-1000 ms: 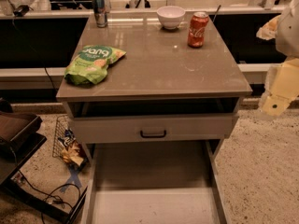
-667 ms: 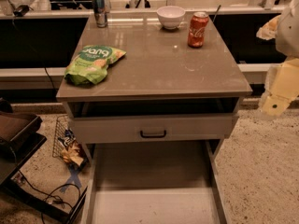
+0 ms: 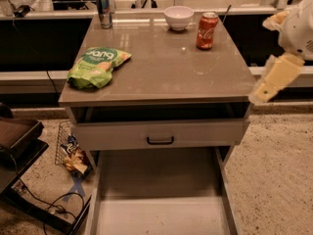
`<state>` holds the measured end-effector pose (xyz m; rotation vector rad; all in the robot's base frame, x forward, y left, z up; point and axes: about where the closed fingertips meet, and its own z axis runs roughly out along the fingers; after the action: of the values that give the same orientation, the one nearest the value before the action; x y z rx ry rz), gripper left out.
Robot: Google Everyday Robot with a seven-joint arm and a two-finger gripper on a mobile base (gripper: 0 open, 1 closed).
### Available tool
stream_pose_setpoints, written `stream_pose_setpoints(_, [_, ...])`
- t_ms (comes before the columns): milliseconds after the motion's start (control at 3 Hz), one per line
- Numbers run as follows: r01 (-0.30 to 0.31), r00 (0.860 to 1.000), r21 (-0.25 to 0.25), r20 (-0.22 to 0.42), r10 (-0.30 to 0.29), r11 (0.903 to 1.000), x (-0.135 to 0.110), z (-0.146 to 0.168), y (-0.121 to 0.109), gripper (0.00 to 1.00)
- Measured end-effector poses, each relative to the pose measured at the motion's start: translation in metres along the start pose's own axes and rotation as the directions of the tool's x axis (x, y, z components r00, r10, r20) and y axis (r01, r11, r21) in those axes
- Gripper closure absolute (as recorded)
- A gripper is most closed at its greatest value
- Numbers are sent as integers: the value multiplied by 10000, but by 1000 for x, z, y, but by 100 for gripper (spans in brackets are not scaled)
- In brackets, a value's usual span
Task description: Move coke can near green rice chip bag
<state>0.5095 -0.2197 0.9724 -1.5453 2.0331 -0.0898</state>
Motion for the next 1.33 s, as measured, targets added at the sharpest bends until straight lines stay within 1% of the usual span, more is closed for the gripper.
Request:
stream_pose_setpoints(333, [-783,9857,1064,1568,610,9912,8,41,-71,0])
stream_pose_setpoints(667, [-1935,9400,2404,3232,1095,9512,18,66,-155,0])
stream_pose_setpoints(1000, [-3614,8397,2841,5133,1775,8881,28,103,-240,0])
stream_pose_setpoints(1333, [-4570,7391,1644,6170,2703,8742,26,143,-264,0])
